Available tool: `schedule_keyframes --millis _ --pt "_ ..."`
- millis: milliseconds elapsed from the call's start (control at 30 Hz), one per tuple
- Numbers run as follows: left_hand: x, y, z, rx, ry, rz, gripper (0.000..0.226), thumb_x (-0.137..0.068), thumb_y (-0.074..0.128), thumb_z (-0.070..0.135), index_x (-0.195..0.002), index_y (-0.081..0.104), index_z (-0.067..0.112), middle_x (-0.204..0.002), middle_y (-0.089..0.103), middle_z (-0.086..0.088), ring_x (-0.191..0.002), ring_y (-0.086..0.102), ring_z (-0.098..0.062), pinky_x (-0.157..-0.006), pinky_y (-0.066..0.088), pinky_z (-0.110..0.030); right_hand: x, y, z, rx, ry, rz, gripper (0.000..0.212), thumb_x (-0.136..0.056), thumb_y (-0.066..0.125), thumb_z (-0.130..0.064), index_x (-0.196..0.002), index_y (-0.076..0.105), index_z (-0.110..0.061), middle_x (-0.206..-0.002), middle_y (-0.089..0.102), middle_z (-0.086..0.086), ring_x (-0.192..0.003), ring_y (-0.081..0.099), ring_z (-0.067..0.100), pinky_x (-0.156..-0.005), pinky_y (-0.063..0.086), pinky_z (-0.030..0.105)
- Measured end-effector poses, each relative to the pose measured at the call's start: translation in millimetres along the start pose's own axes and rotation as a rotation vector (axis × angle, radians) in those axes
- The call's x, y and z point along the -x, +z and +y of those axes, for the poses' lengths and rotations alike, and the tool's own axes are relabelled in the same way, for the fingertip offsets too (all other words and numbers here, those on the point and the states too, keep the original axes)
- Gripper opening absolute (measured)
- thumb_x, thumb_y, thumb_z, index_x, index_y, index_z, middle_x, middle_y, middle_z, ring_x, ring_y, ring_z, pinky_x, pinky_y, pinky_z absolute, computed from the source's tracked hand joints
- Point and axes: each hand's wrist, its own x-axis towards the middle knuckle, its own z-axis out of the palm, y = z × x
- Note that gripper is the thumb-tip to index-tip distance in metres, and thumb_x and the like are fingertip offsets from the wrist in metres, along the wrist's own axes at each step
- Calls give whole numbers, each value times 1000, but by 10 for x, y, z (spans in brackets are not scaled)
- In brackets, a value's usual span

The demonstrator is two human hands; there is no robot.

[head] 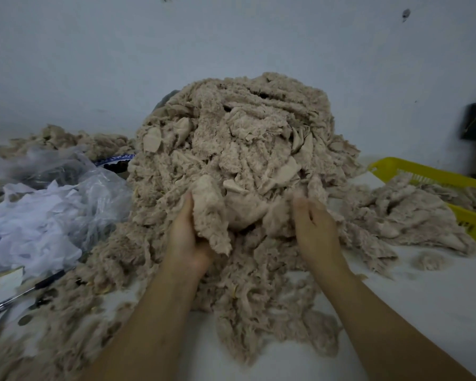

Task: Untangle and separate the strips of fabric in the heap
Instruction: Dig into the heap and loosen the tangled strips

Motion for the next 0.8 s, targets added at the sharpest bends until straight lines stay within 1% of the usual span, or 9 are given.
schedule_keyframes --millis 67,167,300,400,467,533,600,700,800 --pt "13 24 -32 0 -4 -22 50 -104 40 44 -114 74 8 -110 74 -12 -96 74 -23 -75 62 -37 73 50 -71 27 -195 46 49 -99 35 -57 -88 65 -20 -105 52 -4 -82 54 6 -71 49 37" --pt "33 56 -53 -56 12 -37 46 -100 46 40 -120 68 6 -125 68 -15 -106 69 -23 -100 51 -35 75 101 -109 227 -363 50 36 -96 51 -42 -127 56 -25 -122 36 -5 -71 45 8 -62 51 39" --pt "74 104 -114 -281 -29 -123 52 -101 39 46 -131 62 10 -134 64 -11 -116 64 -20 -88 54 -28 90 210 -83 358 -499 -187 70 -86 68 -25 -149 37 -25 -139 23 -11 -107 45 12 -76 54 40" --pt "97 126 -211 -541 -38 -118 56 -103 35 47 -128 62 5 -126 68 -10 -123 62 -19 -93 54 -28 108 296 -18 345 -590 -242 44 -95 58 -28 -138 56 -17 -134 48 3 -118 50 19 -94 47 33" --pt "87 117 -273 -677 14 -80 59 -102 41 46 -125 61 -5 -124 68 -16 -121 62 -22 -106 46 -37 91 302 11 219 -508 -179 32 -100 47 -31 -118 68 -16 -114 62 0 -107 54 11 -90 43 24" --pt "81 122 -301 -756 79 -12 50 -100 49 47 -122 68 7 -119 71 -10 -116 65 -23 -108 44 -44 67 251 28 63 -354 -129 26 -103 42 -36 -97 66 -30 -93 64 -13 -89 55 -4 -77 41 14" --pt "75 127 -316 -751 106 38 38 -98 55 44 -113 74 15 -108 76 -8 -102 71 -24 -97 53 -42 48 210 47 19 -221 -118 20 -103 42 -39 -93 59 -36 -82 60 -18 -79 53 -8 -68 40 10" --pt "30 138 -296 -587 139 70 28 -100 55 28 -94 78 13 -95 77 -10 -77 71 -19 -65 56 -31 45 216 74 88 -243 -123 31 -102 38 -40 -101 58 -17 -83 54 -7 -74 48 2 -62 36 23" --pt "19 145 -188 -325 104 40 27 -101 51 24 -106 70 7 -95 71 -5 -73 61 -12 -54 46 -22 76 271 45 152 -366 -244 25 -104 39 -33 -91 52 -16 -80 54 -5 -70 47 7 -57 33 17"
